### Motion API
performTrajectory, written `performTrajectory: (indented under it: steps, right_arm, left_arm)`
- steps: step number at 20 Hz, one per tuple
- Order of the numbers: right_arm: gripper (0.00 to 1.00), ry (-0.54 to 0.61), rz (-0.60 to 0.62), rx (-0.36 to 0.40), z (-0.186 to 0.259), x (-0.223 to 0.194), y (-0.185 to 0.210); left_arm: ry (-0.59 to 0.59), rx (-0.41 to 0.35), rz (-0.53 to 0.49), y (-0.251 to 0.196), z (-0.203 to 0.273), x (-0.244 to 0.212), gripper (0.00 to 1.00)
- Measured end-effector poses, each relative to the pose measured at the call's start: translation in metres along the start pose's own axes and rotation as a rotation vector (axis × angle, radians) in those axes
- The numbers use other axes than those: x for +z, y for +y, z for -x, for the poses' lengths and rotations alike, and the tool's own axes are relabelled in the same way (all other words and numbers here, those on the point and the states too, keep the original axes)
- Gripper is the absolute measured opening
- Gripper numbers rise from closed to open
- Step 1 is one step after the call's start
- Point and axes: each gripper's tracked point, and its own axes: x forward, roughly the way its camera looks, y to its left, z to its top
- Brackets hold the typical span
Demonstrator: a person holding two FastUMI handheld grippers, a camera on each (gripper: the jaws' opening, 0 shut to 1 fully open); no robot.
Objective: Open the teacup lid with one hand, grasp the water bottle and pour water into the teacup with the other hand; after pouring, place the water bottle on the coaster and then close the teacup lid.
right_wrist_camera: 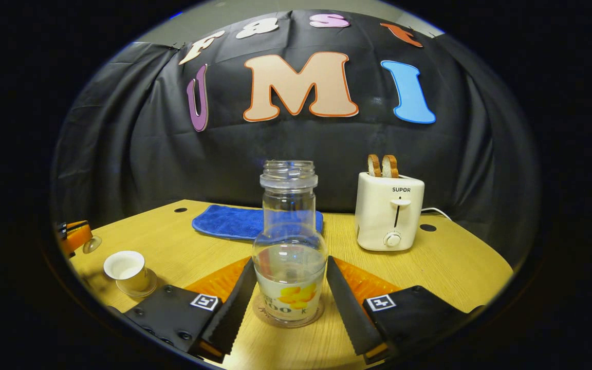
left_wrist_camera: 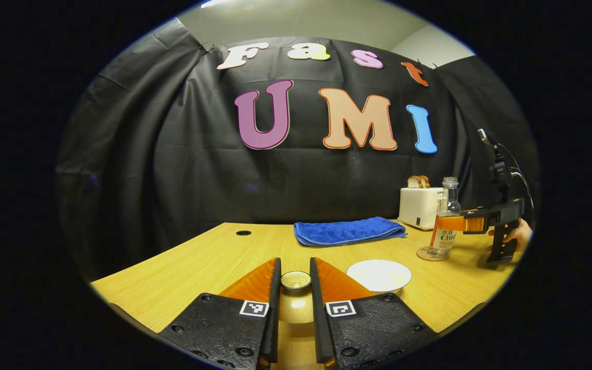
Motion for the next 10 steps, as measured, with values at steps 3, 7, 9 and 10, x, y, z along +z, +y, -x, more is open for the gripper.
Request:
performTrajectory:
  steps: [3, 7, 9, 10]
  right_arm:
    - [0.88, 0.006, -0.014, 0.010, 0.005, -0.003, 0.001]
    - [0.88, 0.000, -0.037, 0.020, 0.017, -0.012, -0.002]
    - [0.88, 0.000, -0.032, 0.031, 0.026, -0.018, 0.000]
    - [0.88, -0.002, -0.028, 0.038, 0.029, -0.021, 0.002]
  left_arm:
    - [0.000, 0.000, 0.000, 0.000, 0.001, 0.000, 0.26]
    - [0.000, 0.000, 0.000, -0.001, 0.001, 0.000, 0.26]
    - [0.000, 0.000, 0.000, 0.000, 0.001, 0.000, 0.26]
    - [0.000, 0.000, 0.000, 0.000, 0.001, 0.000, 0.26]
